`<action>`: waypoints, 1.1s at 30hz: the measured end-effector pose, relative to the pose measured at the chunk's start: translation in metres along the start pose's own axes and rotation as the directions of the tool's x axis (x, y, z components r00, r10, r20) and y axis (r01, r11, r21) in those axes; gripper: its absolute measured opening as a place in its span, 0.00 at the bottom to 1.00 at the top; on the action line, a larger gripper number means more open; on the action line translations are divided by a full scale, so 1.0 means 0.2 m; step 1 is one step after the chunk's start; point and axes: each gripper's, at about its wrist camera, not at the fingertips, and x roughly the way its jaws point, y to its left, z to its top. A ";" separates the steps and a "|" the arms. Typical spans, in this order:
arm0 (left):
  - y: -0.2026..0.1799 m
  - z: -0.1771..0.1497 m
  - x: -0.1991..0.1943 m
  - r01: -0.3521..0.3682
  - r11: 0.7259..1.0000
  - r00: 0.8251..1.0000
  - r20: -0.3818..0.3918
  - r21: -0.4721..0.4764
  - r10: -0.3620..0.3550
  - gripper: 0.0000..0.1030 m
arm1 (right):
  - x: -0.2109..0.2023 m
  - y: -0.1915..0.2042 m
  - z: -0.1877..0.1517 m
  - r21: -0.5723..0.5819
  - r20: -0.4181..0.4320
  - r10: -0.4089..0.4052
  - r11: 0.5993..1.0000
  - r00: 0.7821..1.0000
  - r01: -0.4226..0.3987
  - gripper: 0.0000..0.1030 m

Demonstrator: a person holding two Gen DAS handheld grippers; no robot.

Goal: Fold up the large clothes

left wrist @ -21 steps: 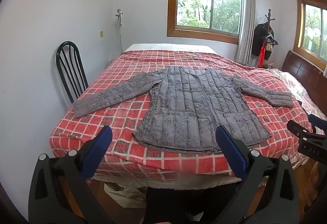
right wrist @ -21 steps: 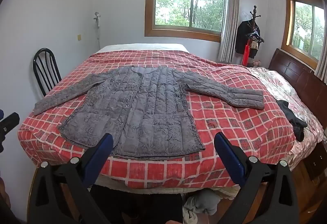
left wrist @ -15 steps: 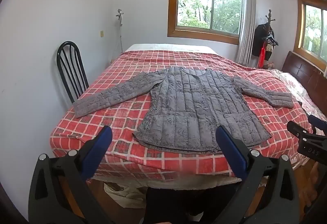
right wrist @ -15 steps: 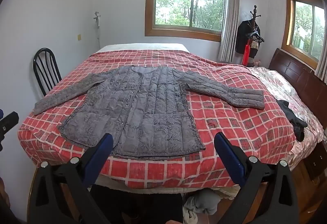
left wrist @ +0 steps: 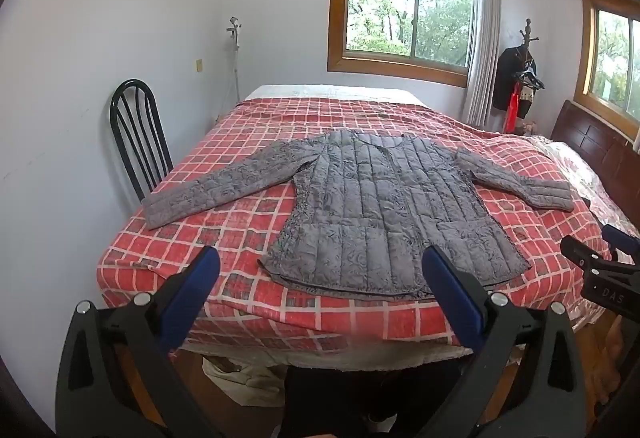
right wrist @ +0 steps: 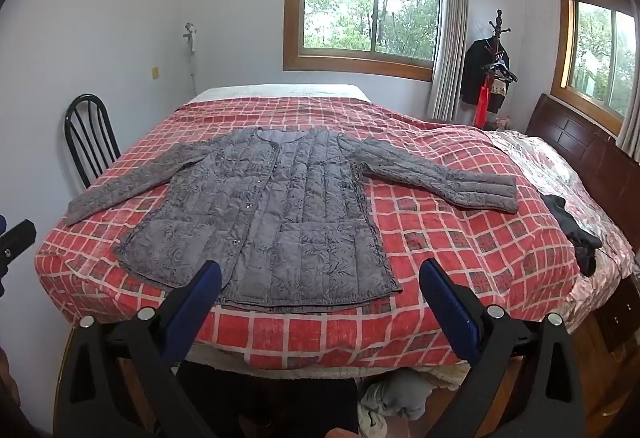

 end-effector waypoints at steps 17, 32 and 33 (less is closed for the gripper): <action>-0.01 0.00 0.01 0.010 1.000 1.000 0.004 -0.001 -0.010 0.97 | 0.02 0.00 0.00 0.004 0.003 0.004 1.000 1.000 -0.004 0.96; 0.00 0.00 0.01 0.008 1.000 1.000 0.000 -0.004 -0.008 0.97 | 0.02 -0.01 -0.01 0.003 0.000 0.006 1.000 1.000 -0.006 0.96; 0.00 0.00 0.01 0.008 1.000 1.000 0.000 -0.005 -0.008 0.97 | 0.02 -0.01 -0.01 0.002 0.001 0.006 1.000 1.000 -0.006 0.96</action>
